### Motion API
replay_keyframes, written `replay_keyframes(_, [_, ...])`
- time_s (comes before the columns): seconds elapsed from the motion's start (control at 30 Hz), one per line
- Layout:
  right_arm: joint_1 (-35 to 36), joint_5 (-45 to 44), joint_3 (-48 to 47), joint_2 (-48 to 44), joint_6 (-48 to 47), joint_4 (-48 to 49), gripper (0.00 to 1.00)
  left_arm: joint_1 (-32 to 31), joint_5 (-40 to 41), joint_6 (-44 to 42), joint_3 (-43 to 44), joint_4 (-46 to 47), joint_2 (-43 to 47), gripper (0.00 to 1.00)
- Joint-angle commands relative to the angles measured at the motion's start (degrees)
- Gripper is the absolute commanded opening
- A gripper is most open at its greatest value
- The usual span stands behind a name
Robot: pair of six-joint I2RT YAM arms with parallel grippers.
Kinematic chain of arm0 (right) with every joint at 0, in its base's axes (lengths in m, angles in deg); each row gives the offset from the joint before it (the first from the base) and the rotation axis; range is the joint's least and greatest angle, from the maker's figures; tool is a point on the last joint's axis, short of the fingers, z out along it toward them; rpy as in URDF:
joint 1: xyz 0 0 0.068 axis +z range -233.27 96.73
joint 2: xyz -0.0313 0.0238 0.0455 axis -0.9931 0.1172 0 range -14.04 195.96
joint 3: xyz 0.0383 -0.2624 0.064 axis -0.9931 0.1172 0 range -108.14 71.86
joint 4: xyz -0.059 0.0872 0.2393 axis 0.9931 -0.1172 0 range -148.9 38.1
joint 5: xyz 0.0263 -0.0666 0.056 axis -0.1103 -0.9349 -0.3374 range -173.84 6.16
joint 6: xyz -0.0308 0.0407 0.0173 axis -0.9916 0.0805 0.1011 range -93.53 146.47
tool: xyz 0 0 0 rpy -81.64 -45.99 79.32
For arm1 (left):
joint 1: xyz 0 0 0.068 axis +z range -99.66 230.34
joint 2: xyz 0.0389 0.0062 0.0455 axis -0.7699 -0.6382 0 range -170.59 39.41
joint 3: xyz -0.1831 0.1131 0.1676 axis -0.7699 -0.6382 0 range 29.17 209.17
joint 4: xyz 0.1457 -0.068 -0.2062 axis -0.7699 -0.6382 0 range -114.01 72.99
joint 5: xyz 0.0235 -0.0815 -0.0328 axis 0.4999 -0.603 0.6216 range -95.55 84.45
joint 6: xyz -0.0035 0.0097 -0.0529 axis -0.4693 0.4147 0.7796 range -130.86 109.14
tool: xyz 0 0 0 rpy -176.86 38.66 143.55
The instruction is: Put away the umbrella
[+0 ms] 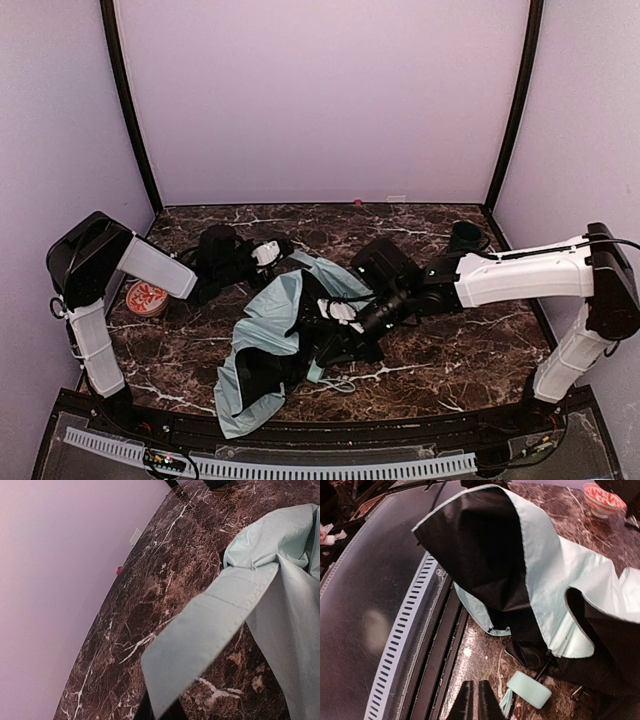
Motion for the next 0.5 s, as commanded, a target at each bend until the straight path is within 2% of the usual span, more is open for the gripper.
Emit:
replay_keyframes(0.0, [-0.9,-5.5,0.1,-0.4,7.4,5.4,0.11,0.8,3.1,0.1,0.8,-1.3,2.6,0.09])
replay_keyframes(0.07, [-0.9,-8.9,-0.1,-0.4,12.4,9.3,0.18,1.3,6.2,0.5,2.3,-1.3,1.5,0.19])
replay_keyframes(0.1, [-0.8,-9.7,-0.2,-0.4,15.0,11.0,0.23,1.7,7.1,0.6,3.3,-1.2,1.0,0.29])
replay_keyframes(0.17, [-0.3,-11.4,-0.4,-0.1,19.1,13.5,0.31,2.4,9.2,1.2,5.1,-1.2,-0.1,0.65])
replay_keyframes(0.2, [0.1,-12.9,-0.4,-0.2,20.7,14.0,0.34,2.7,11.1,2.2,6.4,-1.2,-0.5,0.78])
replay_keyframes(0.23, [0.5,-14.3,-0.5,-0.4,22.0,14.0,0.37,3.1,13.6,3.5,7.9,-1.3,-0.8,0.85])
replay_keyframes(0.33, [1.9,-19.6,0.2,-1.9,24.6,13.0,0.4,6.6,21.7,12.0,14.0,-3.7,0.0,0.93])
replay_keyframes(0.4, [3.0,-23.2,0.5,-3.1,26.4,11.6,0.38,10.6,22.4,20.6,18.9,-10.9,1.3,0.93])
replay_keyframes(0.47, [4.5,-26.3,0.1,-3.2,27.9,9.5,0.36,13.2,21.9,25.2,21.6,-14.7,3.4,0.93])
